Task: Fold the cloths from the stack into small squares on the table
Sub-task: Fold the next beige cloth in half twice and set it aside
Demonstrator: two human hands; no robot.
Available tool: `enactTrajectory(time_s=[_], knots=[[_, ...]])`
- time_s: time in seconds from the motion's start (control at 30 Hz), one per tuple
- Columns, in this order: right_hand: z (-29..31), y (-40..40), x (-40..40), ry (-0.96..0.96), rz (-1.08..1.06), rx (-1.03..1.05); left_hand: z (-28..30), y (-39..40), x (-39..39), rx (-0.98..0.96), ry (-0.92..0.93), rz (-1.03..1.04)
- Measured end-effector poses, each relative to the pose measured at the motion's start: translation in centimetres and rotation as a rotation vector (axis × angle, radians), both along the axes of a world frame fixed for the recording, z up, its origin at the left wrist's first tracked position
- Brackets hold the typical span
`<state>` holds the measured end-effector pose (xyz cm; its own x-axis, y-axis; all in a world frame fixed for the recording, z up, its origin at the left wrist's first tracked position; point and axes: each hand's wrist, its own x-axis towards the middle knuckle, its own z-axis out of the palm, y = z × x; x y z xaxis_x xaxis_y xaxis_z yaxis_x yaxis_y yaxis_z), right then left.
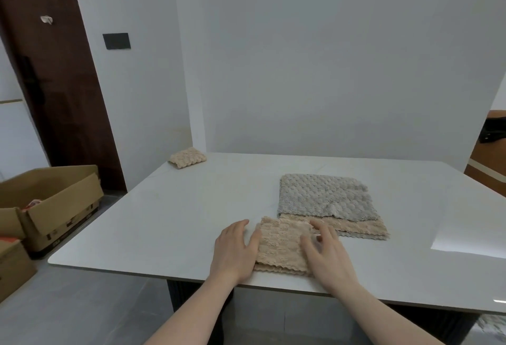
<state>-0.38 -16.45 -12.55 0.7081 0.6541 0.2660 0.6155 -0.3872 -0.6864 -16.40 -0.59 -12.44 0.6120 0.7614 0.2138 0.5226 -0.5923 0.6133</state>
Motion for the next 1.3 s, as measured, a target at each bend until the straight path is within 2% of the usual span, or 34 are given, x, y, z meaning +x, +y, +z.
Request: enactTrajectory(time_s=[0.13,0.37,0.53,0.7,0.83,0.93,1.13,1.3], knots=[[0.2,0.0,-0.3,0.027,-0.081,0.014,0.0,0.1,0.0,0.034,0.042,0.005],[-0.1,0.2,0.1,0.009,-0.033,-0.062,-0.6,0.0,0.5,0.102,0.096,-0.088],[-0.1,0.2,0.5,0.061,-0.013,-0.089,-1.2,0.7,0.4,0.051,0.06,-0.123],[1.9,0.7,0.1,0.19,-0.059,-0.163,0.2,1.4,0.8,-0.163,0.067,-0.126],[6.4,0.5,0.3,0.516,-0.041,-0.323,4.5,-0.2,1.0,-0.52,0.175,-0.065],[11.8,-0.6,-0.6,0.72,-0.017,-0.467,10.1,-2.7,0.0,-0.762,0.221,0.008],[20.9,-5.3,-1.6,0.782,-0.002,-0.423,18.2,-7.1,-1.9,-0.953,0.096,0.099],[23.2,-8.6,1.9,0.854,-0.005,-0.329,20.8,-10.3,0.4,-1.088,-0.021,0.12]])
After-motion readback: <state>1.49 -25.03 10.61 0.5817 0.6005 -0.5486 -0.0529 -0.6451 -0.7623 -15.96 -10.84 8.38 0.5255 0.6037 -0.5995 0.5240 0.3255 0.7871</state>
